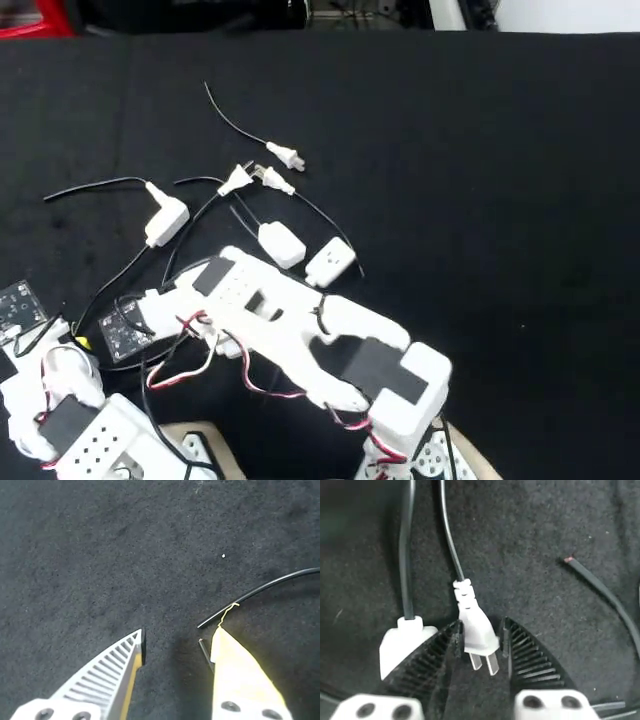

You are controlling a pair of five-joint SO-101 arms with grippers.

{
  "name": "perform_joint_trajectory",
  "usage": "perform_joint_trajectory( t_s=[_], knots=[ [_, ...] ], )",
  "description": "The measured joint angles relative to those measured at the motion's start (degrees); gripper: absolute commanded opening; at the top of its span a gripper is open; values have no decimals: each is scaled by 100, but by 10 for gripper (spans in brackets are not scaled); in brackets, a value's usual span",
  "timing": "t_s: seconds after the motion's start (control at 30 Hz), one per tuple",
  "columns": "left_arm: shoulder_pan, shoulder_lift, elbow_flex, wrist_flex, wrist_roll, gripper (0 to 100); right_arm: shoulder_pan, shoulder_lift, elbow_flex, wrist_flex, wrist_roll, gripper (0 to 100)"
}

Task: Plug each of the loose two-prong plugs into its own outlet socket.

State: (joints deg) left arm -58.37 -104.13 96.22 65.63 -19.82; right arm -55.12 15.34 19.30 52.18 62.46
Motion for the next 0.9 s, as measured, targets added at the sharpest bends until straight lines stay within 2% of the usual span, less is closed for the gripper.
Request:
perform_joint_trajectory(
  t_s=[0.27,0.37,0.57,0.73,0.9],
  knots=[
    [0,0,0,0,0,223,-9,826,-949,818,308,117],
    [0,0,0,0,0,223,-9,1073,-1336,1116,308,14],
    [0,0,0,0,0,223,26,1231,-1591,1160,308,12],
    [0,0,0,0,0,223,158,888,-1468,1248,9,11],
    [0,0,0,0,0,223,677,-123,-1222,1582,-281,11]
  ],
)
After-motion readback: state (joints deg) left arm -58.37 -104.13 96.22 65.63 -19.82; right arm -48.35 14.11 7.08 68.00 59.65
